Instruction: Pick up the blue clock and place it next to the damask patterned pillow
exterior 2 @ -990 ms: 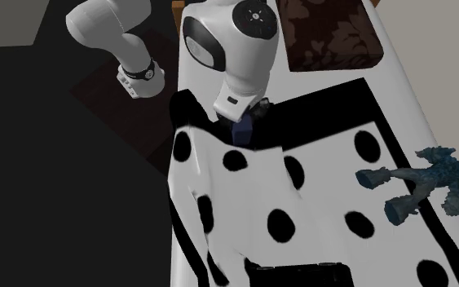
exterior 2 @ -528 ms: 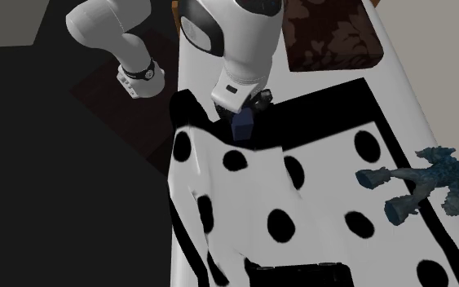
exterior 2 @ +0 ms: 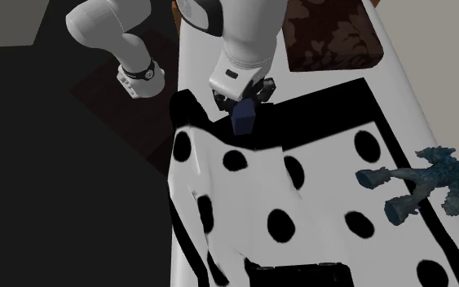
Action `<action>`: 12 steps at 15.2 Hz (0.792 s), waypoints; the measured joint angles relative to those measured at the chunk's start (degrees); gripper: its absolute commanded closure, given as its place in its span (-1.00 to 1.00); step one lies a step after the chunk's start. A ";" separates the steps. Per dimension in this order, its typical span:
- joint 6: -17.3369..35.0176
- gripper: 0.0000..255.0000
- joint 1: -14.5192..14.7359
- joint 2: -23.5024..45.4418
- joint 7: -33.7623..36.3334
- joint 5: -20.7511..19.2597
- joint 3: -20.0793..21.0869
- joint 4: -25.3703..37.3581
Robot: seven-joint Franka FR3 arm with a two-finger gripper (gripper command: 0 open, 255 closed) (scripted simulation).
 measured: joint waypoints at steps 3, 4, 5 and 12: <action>-2.31 1.00 0.02 -0.57 0.02 0.07 -0.01 1.75; -3.01 1.00 -0.03 -0.64 -0.08 0.06 -0.08 2.38; -3.78 1.00 -0.07 -0.71 -0.15 0.05 -0.13 3.07; -9.25 1.00 -0.03 -1.11 0.02 0.08 -0.11 8.14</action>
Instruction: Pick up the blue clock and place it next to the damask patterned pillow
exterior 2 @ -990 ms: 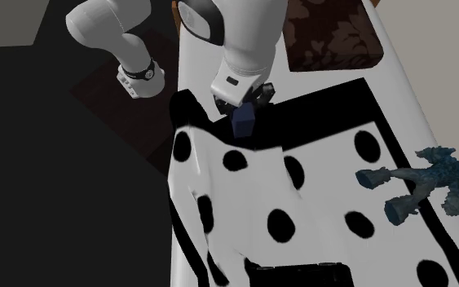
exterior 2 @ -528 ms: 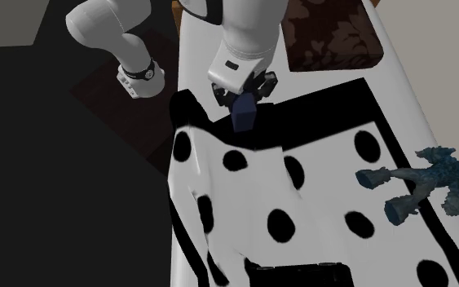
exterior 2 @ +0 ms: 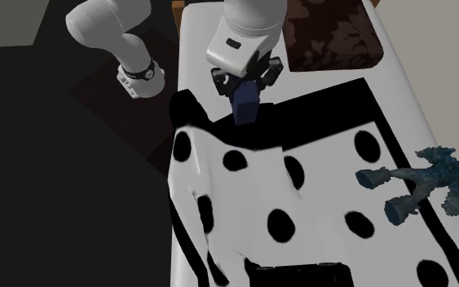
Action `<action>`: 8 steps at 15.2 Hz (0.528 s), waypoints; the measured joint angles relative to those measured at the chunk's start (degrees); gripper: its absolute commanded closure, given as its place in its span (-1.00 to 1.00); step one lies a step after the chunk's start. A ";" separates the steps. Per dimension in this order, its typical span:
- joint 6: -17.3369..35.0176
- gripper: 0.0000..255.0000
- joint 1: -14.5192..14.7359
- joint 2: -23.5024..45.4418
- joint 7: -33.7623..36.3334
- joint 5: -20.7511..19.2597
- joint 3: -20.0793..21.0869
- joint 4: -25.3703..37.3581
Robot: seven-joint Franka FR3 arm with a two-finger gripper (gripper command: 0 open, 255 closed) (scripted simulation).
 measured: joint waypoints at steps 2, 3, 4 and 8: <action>-1.24 1.00 -0.04 -0.22 -0.11 0.01 -0.08 1.02; -1.37 1.00 0.18 -0.75 0.35 0.16 0.19 0.64; -1.59 1.00 0.65 -1.75 1.26 0.43 0.76 -0.15; -1.69 1.00 2.66 -5.48 5.28 1.76 3.34 -3.59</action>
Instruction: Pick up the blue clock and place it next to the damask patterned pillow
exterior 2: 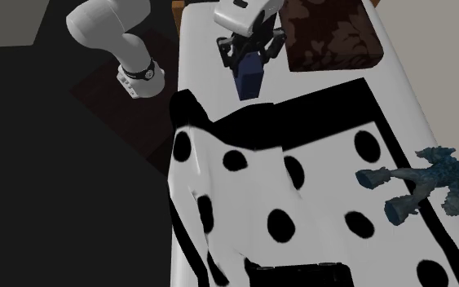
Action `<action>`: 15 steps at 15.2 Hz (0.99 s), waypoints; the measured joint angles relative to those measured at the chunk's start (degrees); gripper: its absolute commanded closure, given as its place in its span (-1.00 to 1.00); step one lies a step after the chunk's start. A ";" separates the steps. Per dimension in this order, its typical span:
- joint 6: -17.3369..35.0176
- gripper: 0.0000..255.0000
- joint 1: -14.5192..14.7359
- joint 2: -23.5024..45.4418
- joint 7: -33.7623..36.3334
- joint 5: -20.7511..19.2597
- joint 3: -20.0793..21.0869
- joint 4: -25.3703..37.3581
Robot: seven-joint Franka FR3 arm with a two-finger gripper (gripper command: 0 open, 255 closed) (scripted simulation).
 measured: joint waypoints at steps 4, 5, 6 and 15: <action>-0.53 1.00 2.27 -3.29 4.71 1.68 3.08 -2.52; -0.41 1.00 2.72 -3.55 5.72 2.00 3.78 -2.84; -0.20 1.00 3.32 -4.51 6.83 2.52 4.55 -3.92; -1.33 1.00 8.25 -8.21 18.01 6.61 12.36 -5.44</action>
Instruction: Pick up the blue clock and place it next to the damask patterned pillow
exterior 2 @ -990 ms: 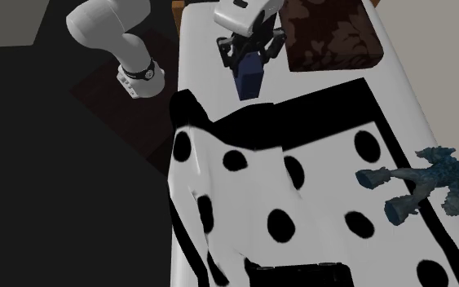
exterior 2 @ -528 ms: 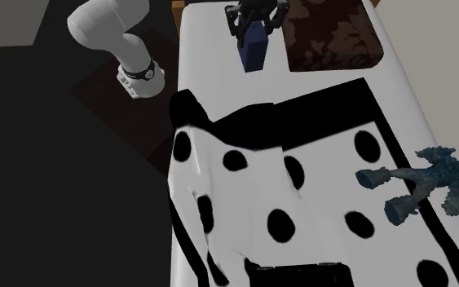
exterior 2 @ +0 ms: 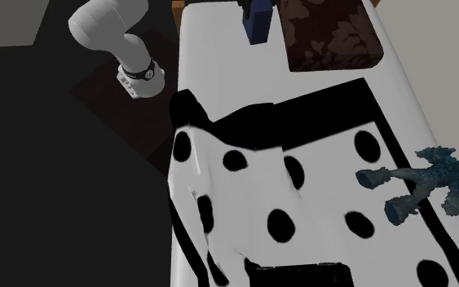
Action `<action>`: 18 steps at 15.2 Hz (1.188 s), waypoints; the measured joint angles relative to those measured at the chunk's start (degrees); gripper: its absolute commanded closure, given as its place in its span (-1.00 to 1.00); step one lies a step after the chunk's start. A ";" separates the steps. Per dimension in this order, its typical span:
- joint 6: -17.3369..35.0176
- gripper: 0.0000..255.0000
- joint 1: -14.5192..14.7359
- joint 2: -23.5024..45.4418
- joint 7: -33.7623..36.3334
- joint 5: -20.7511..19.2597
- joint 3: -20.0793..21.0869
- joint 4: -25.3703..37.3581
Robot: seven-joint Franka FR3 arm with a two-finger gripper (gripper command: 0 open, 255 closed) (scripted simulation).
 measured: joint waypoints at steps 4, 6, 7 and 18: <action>-0.68 1.00 2.11 -0.05 5.96 1.65 4.31 1.34; -0.05 1.00 2.95 0.39 8.63 2.26 6.39 1.45; -0.02 1.00 3.45 0.72 10.33 2.58 7.69 1.96; 0.56 1.00 6.22 10.21 28.78 0.46 21.81 11.92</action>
